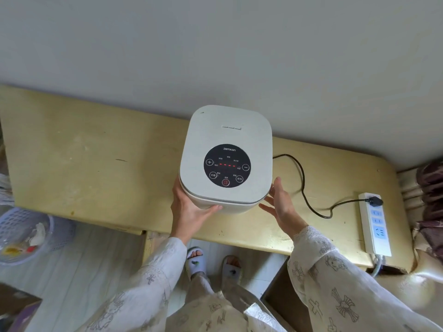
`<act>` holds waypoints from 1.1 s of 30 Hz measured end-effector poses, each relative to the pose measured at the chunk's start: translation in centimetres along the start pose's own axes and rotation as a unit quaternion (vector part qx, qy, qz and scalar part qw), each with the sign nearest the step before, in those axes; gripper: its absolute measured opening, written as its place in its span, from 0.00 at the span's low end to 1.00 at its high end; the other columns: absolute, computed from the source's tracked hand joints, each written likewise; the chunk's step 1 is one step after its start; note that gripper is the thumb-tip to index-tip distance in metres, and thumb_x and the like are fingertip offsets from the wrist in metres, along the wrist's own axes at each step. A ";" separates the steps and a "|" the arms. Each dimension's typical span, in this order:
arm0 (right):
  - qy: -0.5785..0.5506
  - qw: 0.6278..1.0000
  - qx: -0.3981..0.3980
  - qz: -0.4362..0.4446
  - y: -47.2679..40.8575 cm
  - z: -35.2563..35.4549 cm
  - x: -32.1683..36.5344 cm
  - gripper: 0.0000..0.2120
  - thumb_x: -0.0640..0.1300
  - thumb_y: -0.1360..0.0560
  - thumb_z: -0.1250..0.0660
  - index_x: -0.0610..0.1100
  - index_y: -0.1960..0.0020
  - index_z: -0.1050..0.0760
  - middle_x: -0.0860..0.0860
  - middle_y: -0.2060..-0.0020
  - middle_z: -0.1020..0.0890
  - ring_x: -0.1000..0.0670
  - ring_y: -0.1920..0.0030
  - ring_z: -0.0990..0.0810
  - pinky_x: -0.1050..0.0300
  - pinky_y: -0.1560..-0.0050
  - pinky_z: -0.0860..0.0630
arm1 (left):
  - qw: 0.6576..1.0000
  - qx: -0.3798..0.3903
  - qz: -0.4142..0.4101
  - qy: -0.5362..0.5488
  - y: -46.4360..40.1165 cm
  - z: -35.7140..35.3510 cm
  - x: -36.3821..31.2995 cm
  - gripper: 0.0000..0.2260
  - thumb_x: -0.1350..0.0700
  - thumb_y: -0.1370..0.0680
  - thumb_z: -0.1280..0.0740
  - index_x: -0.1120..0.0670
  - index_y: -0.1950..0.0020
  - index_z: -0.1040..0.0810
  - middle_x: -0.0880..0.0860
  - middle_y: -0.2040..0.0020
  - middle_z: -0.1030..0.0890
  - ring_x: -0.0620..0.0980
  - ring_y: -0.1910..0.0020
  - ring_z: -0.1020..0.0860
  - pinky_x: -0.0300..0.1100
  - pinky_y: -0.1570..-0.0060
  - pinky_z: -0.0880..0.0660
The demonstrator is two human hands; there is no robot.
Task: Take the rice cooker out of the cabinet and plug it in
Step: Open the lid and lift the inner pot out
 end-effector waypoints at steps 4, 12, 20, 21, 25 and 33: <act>0.020 1.000 0.007 0.013 0.1 0.1 0.3 0.31 0.59 0.20 0.60 0.43 0.28 0.35 0.47 0.30 0.29 0.45 0.30 0.31 0.44 0.33 0.33 | 1.000 0.007 0.005 -0.004 0.1 0.1 0.0 0.54 0.43 0.46 0.20 0.47 0.29 0.49 0.53 0.32 0.32 0.50 0.35 0.30 0.42 0.35 0.33; -0.051 0.997 0.059 -0.028 -0.2 0.9 -0.6 0.29 0.59 0.19 0.58 0.43 0.29 0.34 0.47 0.32 0.28 0.43 0.33 0.29 0.46 0.36 0.29 | 0.987 0.155 0.024 0.018 -0.4 0.6 -0.4 0.51 0.36 0.42 0.25 0.40 0.29 0.54 0.41 0.31 0.44 0.40 0.32 0.41 0.40 0.33 0.42; 0.194 0.949 -0.184 0.166 2.5 2.4 6.3 0.16 0.46 0.22 0.43 0.39 0.63 0.27 0.45 0.69 0.22 0.41 0.62 0.25 0.51 0.60 0.28 | 0.977 0.206 0.049 -0.019 -1.1 1.8 -1.6 0.42 0.40 0.31 0.31 0.46 0.26 0.52 0.48 0.26 0.42 0.45 0.29 0.41 0.45 0.29 0.43; 0.229 0.945 -0.166 0.162 2.5 1.6 7.0 0.17 0.46 0.22 0.43 0.38 0.64 0.25 0.44 0.68 0.20 0.41 0.62 0.23 0.50 0.58 0.25 | 0.976 0.213 0.052 -0.022 -1.2 1.7 -1.7 0.42 0.41 0.30 0.30 0.47 0.26 0.53 0.48 0.26 0.43 0.45 0.29 0.41 0.44 0.29 0.43; 0.378 0.920 -0.089 0.059 1.4 -0.9 7.7 0.27 0.51 0.21 0.43 0.40 0.76 0.28 0.51 0.89 0.28 0.52 0.78 0.26 0.59 0.66 0.24 | 0.968 0.241 0.067 -0.033 -1.4 1.5 -2.0 0.42 0.45 0.28 0.30 0.50 0.26 0.55 0.49 0.26 0.44 0.44 0.31 0.42 0.42 0.32 0.44; 0.281 0.956 -0.081 -0.028 0.3 -1.9 7.4 0.12 0.41 0.23 0.44 0.40 0.64 0.31 0.51 0.89 0.27 0.57 0.88 0.28 0.67 0.84 0.33 | 0.963 0.251 0.096 -0.007 -1.3 1.2 -1.9 0.43 0.48 0.28 0.29 0.51 0.26 0.56 0.49 0.26 0.42 0.45 0.29 0.42 0.42 0.30 0.43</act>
Point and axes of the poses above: each hand's wrist, its own y-axis away from the middle knuckle, its own z-axis out of the back of the hand, x = y × z, the point moved 8 cm from there along -y, towards the middle knuckle
